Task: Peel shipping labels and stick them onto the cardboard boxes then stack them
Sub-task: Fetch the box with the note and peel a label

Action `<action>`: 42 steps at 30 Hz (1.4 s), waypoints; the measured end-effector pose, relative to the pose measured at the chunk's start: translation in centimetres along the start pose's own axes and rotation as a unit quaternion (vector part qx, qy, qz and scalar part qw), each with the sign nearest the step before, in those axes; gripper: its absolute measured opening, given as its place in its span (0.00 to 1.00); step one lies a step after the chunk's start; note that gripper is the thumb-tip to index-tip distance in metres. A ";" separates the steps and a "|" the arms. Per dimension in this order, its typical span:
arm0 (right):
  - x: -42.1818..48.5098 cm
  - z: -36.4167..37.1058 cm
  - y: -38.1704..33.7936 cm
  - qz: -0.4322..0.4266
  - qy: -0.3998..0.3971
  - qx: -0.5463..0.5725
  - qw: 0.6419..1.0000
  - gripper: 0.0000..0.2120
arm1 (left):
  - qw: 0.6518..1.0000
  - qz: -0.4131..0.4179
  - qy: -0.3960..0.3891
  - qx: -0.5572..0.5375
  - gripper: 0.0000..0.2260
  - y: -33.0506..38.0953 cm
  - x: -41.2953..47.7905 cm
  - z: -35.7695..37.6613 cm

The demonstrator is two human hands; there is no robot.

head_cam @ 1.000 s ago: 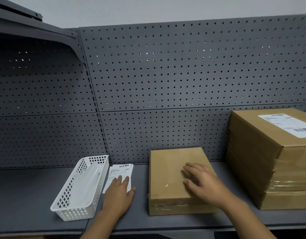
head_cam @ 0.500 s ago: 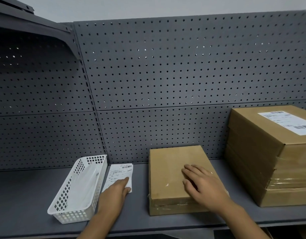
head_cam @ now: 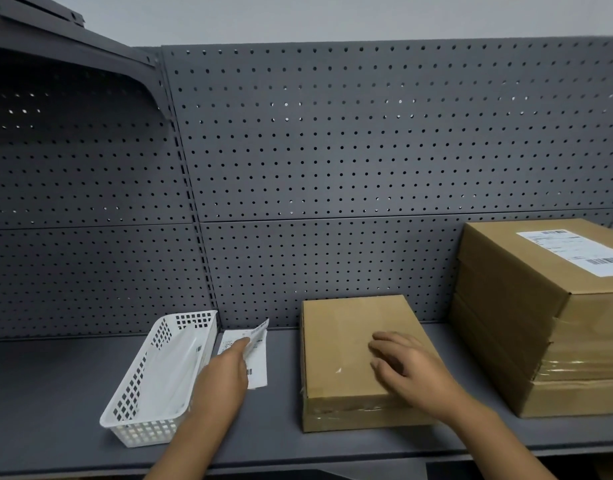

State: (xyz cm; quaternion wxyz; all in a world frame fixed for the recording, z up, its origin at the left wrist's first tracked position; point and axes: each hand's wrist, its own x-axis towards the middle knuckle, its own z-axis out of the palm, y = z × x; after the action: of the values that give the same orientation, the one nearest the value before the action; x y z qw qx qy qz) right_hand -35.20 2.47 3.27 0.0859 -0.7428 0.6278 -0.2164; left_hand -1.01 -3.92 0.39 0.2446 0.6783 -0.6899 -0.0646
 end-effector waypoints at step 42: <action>-0.6 -1.3 -5.6 -0.005 0.146 0.536 0.831 0.18 | 0.888 0.216 -0.066 -0.400 0.18 14.3 -4.9 -1.9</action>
State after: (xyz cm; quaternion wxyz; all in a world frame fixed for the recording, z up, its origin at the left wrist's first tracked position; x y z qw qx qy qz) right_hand -30.80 4.37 6.53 0.3772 -0.5429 0.4148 -0.6253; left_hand -13.35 2.30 6.89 0.4574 0.3516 -0.7492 -0.3252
